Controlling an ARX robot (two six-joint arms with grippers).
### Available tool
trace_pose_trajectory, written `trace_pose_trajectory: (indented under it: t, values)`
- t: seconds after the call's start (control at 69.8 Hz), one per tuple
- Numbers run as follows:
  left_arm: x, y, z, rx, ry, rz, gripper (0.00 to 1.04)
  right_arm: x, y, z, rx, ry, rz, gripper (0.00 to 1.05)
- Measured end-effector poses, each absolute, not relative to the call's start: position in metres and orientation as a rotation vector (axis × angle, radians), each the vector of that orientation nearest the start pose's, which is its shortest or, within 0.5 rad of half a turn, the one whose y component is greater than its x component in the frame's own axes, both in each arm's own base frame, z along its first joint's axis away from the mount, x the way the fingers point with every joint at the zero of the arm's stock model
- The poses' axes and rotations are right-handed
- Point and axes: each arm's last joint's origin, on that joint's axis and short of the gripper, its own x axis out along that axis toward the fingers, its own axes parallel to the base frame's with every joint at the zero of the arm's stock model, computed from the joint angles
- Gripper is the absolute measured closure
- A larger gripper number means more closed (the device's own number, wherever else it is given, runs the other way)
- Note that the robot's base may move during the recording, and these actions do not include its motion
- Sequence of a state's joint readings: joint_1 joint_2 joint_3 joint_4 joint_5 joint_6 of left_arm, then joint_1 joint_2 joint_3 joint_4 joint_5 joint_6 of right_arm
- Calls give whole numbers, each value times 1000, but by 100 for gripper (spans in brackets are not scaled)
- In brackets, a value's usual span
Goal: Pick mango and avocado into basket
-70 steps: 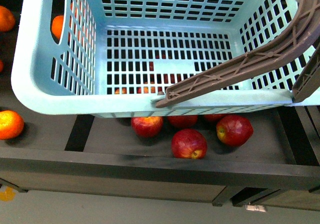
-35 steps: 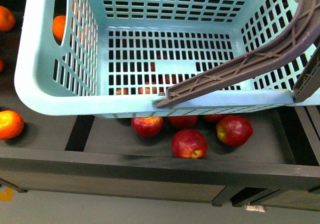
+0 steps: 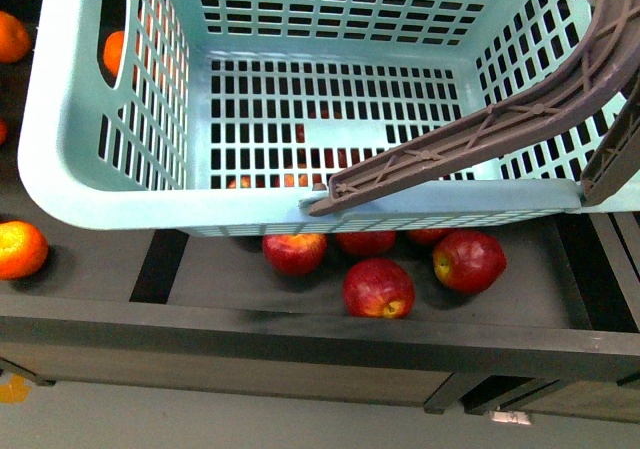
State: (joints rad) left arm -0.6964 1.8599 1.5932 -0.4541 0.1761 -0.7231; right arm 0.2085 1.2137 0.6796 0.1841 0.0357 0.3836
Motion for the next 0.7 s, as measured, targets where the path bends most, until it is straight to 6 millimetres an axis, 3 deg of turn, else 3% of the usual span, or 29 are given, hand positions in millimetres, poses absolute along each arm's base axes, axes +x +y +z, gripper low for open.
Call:
trace_pose_trajectory:
  t: [0.201, 0.258, 0.444, 0.63, 0.702]
  values:
    - [319, -273, 286, -457, 974, -530, 92, 272, 63, 226, 357, 439, 99, 45]
    - [319, -273, 286, -457, 975, -531, 92, 278, 66, 222, 353, 450, 97, 31]
    - [319, -273, 286, -457, 975, -530, 92, 279, 63, 224, 343, 436, 66, 7]
    - [319, -272, 286, -459, 979, -523, 92, 270, 32, 229, 296, 380, -122, 9]
    - [320, -272, 286, -458, 976, -516, 92, 269, 28, 231, 286, 350, -118, 10]
